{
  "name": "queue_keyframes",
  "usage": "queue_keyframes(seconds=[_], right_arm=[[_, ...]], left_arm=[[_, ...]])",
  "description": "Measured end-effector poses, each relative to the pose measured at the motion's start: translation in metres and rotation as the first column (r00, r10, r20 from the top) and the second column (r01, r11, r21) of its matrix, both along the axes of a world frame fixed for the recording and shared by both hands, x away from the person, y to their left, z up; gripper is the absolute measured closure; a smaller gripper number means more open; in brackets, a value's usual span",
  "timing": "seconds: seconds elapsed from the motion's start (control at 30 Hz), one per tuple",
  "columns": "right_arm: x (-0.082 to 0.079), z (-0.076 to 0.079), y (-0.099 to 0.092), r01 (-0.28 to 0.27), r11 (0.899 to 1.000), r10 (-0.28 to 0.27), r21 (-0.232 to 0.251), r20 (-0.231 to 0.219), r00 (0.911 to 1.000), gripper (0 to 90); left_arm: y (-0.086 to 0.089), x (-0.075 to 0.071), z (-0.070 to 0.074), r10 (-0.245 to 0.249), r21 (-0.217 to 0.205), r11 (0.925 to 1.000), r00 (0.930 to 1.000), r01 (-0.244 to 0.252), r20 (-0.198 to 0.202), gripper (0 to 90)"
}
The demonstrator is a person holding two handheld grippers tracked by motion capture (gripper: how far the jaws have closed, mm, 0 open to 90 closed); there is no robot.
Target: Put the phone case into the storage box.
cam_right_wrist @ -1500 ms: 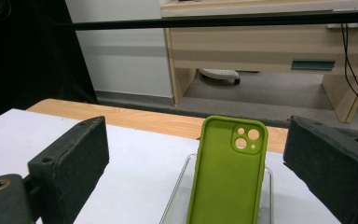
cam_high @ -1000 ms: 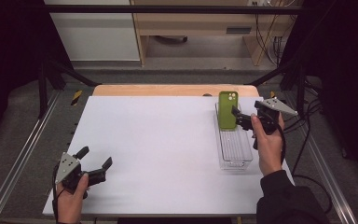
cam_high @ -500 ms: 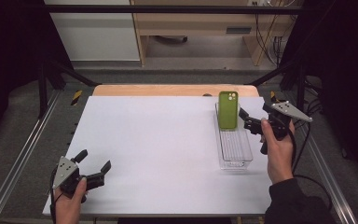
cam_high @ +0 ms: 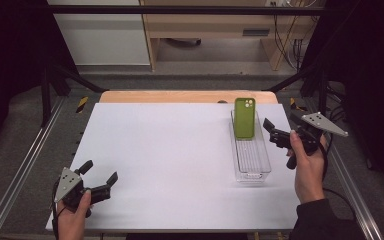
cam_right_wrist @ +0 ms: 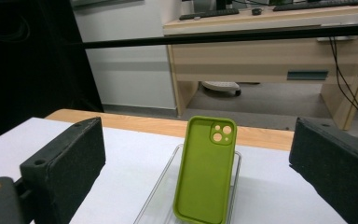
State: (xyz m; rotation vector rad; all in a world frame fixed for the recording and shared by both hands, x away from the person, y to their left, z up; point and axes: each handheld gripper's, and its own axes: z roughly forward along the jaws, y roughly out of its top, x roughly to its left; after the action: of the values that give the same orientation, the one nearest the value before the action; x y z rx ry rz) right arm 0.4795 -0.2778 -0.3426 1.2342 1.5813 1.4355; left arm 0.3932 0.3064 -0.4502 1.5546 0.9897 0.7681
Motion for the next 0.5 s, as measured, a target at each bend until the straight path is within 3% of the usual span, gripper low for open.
queue_keyframes(seconds=[0.2,0.5], right_arm=[[-0.006,0.001,-0.005,-0.012,1.0,0.012,0.0,0.035,0.9993,3.7],[-0.018,-0.001,-0.009,-0.01,0.998,0.015,-0.058,0.084,0.9964,3.2]], left_arm=[[0.0,-0.001,0.001,-0.004,-0.003,1.0,1.0,0.004,0.006,2.1],[0.002,-0.003,0.002,-0.002,-0.006,1.0,0.9999,0.002,0.011,1.8]])
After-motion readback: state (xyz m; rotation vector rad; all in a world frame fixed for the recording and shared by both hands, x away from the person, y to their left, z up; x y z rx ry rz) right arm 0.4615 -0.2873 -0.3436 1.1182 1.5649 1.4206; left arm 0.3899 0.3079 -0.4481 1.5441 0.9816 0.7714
